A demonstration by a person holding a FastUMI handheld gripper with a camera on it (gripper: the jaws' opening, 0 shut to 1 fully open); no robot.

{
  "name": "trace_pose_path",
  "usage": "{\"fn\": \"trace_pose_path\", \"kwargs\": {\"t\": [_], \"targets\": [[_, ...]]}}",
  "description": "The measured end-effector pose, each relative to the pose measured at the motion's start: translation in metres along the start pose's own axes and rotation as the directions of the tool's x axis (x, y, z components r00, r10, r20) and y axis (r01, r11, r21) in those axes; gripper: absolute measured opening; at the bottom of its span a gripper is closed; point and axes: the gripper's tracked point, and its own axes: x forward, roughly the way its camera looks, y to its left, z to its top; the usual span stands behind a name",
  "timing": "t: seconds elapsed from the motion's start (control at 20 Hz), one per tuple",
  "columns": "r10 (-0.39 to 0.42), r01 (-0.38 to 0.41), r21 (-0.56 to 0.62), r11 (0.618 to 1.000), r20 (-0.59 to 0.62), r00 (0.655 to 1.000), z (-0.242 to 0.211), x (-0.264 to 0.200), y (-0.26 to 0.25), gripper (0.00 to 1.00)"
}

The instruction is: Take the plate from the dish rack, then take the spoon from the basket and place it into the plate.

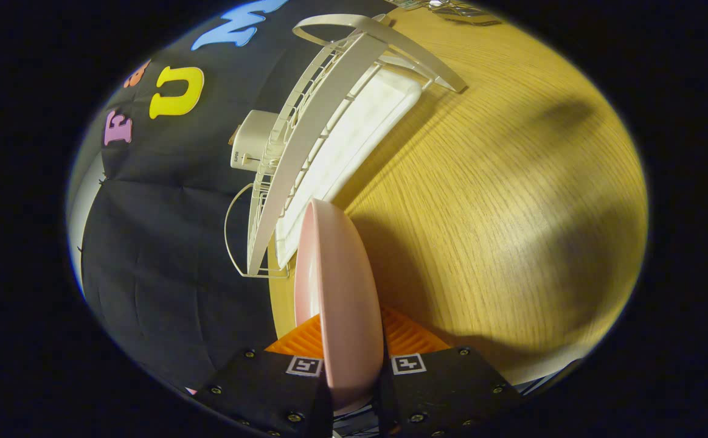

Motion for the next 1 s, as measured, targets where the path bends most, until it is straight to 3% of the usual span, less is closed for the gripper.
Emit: {"fn": "trace_pose_path", "kwargs": {"t": [0.4,0.45,0.5,0.6,0.8,1.0], "targets": [[-0.065,0.064,-0.119,0.991,-0.009,0.998,-0.002,-0.007,0.002,0.31],[-0.055,0.054,-0.127,0.99,0.001,0.998,-0.001,-0.012,0.007,0.36],[-0.07,0.071,-0.139,0.988,0.013,0.997,0.003,-0.011,0.004,0.55],[-0.11,0.112,-0.16,0.981,0.024,0.994,0.004,-0.022,-0.002,0.63],[-0.146,0.159,-0.194,0.968,0.081,0.986,0.016,-0.045,-0.011,0.63],[-0.134,0.187,-0.201,0.962,0.253,0.958,0.067,-0.079,-0.005,0.63]]}}
